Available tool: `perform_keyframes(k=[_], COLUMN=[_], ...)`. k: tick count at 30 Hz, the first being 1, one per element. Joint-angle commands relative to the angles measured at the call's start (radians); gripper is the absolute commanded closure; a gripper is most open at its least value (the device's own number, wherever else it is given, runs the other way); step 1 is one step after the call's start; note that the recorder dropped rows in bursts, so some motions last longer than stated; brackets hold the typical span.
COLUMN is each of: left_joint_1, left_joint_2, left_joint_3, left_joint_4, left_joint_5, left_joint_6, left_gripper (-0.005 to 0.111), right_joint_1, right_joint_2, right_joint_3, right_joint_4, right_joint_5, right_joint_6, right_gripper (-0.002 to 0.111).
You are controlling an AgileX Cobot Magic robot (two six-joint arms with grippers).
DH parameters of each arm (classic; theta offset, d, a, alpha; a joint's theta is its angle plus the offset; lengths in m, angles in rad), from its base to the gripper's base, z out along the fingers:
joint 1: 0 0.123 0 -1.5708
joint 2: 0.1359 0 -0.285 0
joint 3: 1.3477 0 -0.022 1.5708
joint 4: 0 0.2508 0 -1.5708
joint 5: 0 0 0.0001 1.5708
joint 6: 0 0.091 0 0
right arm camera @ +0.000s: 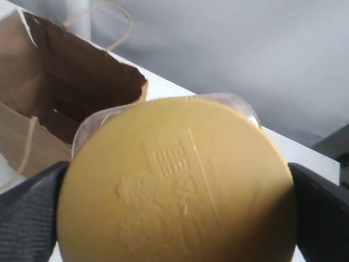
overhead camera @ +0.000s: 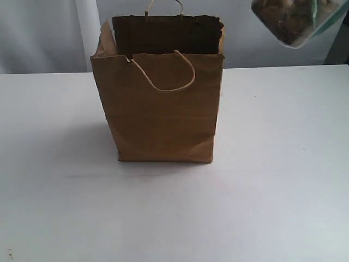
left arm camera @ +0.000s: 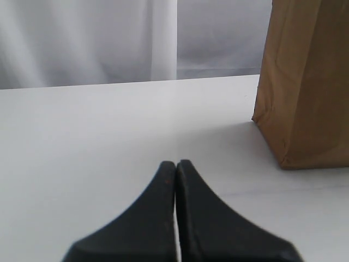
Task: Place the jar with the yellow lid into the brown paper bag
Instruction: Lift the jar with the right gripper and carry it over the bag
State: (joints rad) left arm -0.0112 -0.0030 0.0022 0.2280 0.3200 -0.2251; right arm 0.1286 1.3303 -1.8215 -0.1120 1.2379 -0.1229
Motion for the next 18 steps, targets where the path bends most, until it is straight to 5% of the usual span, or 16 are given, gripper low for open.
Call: perform_keyframes(k=[1, 18], left_joint_1=[-0.005, -0.005], left_joint_2=[0.003, 0.003], left_joint_3=[-0.002, -0.002], left_joint_4=[-0.004, -0.004], left_joint_5=[-0.009, -0.009], left_joint_6=[-0.004, -0.004], left_gripper=[0.106, 0.106], right_joint_1=[0.001, 0.059], right_joint_2=[0.026, 0.278], right_joint_3=[-0.085, -0.170], right_joint_4=[0.150, 0.419], right_joint_5=[-0.048, -0.441], right_joint_6=[0.018, 0.034], right_gripper=[0.108, 0.108])
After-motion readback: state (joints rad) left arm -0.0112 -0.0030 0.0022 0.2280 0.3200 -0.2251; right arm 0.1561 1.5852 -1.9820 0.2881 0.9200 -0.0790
